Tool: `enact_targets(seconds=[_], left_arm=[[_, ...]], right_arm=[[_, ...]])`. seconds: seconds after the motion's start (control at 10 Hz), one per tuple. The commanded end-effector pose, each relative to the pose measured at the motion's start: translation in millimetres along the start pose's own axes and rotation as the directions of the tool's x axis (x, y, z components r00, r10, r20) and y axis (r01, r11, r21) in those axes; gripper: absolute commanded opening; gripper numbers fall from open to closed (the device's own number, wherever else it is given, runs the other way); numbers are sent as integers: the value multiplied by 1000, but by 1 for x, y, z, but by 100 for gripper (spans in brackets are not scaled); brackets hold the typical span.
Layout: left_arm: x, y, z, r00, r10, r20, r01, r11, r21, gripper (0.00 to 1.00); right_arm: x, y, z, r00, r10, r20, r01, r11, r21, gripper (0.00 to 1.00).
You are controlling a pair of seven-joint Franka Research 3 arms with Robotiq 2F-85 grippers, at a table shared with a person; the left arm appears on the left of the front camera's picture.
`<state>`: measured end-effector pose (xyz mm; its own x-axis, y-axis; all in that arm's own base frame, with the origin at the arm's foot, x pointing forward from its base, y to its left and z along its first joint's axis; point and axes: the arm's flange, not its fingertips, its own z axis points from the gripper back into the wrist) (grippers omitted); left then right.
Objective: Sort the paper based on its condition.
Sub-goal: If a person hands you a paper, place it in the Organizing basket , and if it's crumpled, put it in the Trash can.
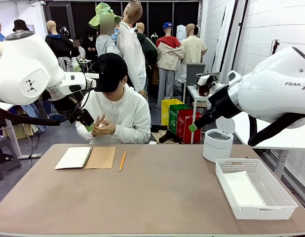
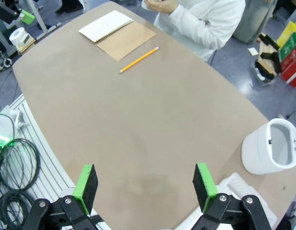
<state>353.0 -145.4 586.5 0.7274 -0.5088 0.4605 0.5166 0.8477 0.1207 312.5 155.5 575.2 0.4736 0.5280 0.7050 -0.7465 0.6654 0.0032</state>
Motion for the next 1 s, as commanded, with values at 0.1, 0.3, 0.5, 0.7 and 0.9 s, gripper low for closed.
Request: enact_targets(seconds=[0.1,0.3,0.5,0.7,0.9], left_arm=[[0,1,1,1000,2,7,-2,1000,-3,100],[0,1,1,1000,2,7,-2,1000,-3,100],[0,1,1,1000,2,7,-2,1000,-3,100],[0,1,1,1000,2,7,-2,1000,-3,100],[0,1,1,1000,2,7,-2,1000,-3,100]], right_arm=[[-1,1,0,1000,0,-3,0,1000,-4,100],[-1,1,0,1000,0,-3,0,1000,-4,100],[-1,1,0,1000,0,-3,0,1000,-4,100],[-1,1,0,1000,0,-3,0,1000,-4,100],[-1,1,0,1000,0,-3,0,1000,-4,100]])
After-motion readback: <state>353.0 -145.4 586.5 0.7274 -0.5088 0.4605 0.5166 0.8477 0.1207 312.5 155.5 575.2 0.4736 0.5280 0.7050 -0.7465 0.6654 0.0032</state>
